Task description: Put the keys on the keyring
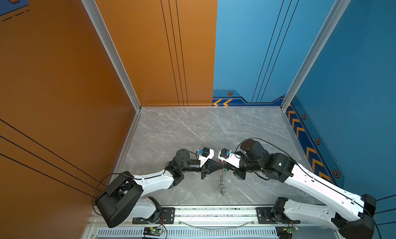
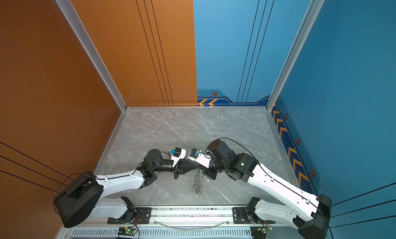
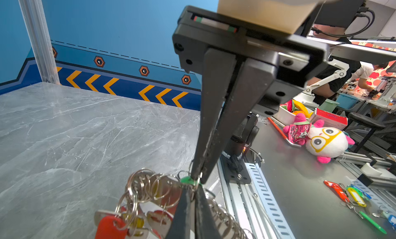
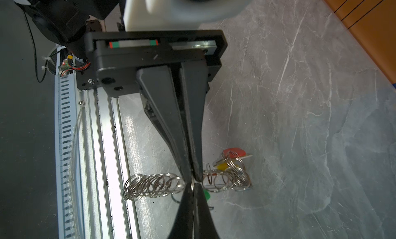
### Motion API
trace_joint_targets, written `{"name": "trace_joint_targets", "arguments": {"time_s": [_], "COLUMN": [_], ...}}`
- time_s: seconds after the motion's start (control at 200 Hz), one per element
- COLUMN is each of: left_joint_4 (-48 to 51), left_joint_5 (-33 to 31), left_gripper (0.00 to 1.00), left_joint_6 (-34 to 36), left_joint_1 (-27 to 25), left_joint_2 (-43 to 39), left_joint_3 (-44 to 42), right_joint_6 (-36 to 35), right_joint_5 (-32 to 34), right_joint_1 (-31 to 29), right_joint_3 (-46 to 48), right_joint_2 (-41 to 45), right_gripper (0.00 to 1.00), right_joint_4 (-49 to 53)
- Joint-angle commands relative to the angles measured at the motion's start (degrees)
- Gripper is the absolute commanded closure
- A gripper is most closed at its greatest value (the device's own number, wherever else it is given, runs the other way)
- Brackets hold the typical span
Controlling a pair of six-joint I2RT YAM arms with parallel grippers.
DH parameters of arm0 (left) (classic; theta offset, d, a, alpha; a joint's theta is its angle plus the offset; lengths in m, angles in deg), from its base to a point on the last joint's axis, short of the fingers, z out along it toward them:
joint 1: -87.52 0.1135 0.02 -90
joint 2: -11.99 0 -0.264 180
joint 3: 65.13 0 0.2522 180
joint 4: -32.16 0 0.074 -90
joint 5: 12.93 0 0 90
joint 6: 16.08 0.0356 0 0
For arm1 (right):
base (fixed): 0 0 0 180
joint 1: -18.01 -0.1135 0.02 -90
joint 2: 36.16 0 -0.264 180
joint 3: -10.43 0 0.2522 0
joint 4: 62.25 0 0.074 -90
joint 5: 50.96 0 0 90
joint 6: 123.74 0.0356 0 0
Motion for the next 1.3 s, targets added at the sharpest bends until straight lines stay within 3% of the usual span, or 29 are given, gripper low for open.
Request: {"name": "trace_joint_targets", "arguments": {"time_s": [0.0, 0.205, 0.45, 0.566, 0.786, 1.291], "left_joint_4": [-0.72, -0.72, -0.72, -0.72, -0.72, -0.8], "left_joint_5": [0.56, -0.89, -5.31, -6.64, -8.86, -12.02], "left_gripper": [0.97, 1.0, 1.0, 1.0, 1.0, 1.0], "left_joint_6": [-0.51, -0.86, 0.05, 0.76, 1.03, 0.77], "left_joint_1": [-0.07, -0.09, 0.28, 0.34, 0.4, 0.07], "left_joint_2": [0.28, 0.22, -1.66, -2.51, -3.66, -5.09], "left_joint_3": [1.49, 1.68, 0.65, 0.17, -0.39, -0.46], "right_joint_6": [-0.59, 0.01, 3.49, 7.7, 14.27, 15.6], "right_joint_5": [-2.33, -1.92, 4.19, 6.5, 7.53, 7.13], "right_joint_1": [-0.25, -0.3, 1.19, 4.8, 9.08, 5.06], "right_joint_3": [-1.62, -1.3, 0.84, 3.67, 8.68, 11.41], "right_joint_2": [0.08, -0.27, 3.91, 8.12, 9.53, 6.4], "right_gripper": [1.0, 1.0, 0.68, 0.63, 0.64, 0.69], "right_joint_4": [-0.53, -1.1, -4.26, -8.86, -14.52, -17.47]}}
